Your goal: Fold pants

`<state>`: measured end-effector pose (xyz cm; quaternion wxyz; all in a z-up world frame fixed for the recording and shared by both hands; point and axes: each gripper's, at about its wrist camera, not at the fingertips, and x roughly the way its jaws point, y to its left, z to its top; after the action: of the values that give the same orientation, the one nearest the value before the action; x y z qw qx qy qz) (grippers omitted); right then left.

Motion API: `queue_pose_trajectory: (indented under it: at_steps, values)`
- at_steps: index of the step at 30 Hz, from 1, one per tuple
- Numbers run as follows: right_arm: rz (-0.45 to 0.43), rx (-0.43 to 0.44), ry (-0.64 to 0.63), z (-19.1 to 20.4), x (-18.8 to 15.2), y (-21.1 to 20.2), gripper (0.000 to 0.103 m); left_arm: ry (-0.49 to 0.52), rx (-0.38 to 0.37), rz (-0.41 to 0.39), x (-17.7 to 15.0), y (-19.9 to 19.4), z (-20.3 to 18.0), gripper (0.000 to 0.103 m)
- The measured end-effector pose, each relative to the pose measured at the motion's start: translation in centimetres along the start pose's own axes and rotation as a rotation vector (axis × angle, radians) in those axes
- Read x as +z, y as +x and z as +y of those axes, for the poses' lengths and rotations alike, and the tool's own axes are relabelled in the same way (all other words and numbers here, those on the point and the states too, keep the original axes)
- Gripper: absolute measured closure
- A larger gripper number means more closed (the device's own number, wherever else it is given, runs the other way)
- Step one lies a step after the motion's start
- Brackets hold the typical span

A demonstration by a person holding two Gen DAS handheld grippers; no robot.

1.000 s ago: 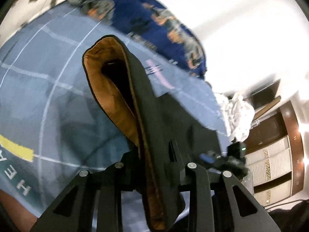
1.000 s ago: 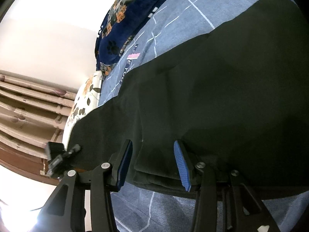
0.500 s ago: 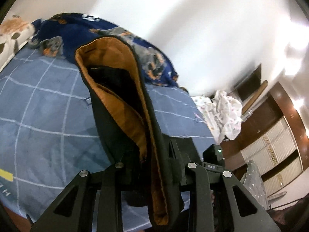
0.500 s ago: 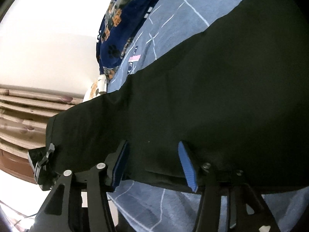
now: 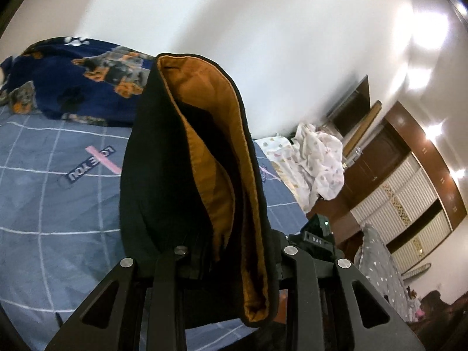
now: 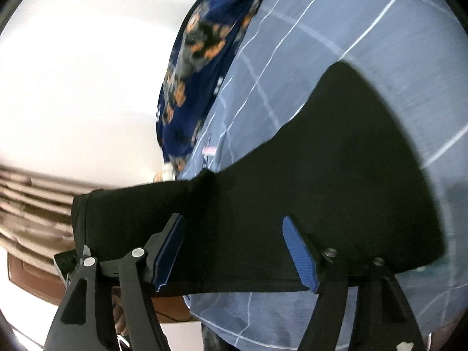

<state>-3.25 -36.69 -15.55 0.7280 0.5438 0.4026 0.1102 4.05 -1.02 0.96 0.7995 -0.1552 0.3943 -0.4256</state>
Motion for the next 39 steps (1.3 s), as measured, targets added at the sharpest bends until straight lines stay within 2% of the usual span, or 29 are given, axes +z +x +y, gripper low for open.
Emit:
queue_pose_trajectory:
  at_steps: [6,20,30,39]
  values:
    - [-0.023,0.039,0.044,-0.9,1.0,-1.5,0.035,0.031,-0.027,0.046,0.5,3.7,-2.5,0.074]
    - [0.007,0.191,0.141,-2.5,1.9,-2.1,0.033,0.064,-0.028,0.186,-0.6,12.8,-5.5,0.074]
    - [-0.016,0.267,0.183,-3.4,2.6,-3.5,0.028,0.086,-0.041,0.252,-1.3,16.8,-7.5,0.074]
    - [-0.002,0.293,0.224,-4.3,2.9,-3.2,0.027,0.113,-0.028,0.317,-2.6,20.5,-9.3,0.074]
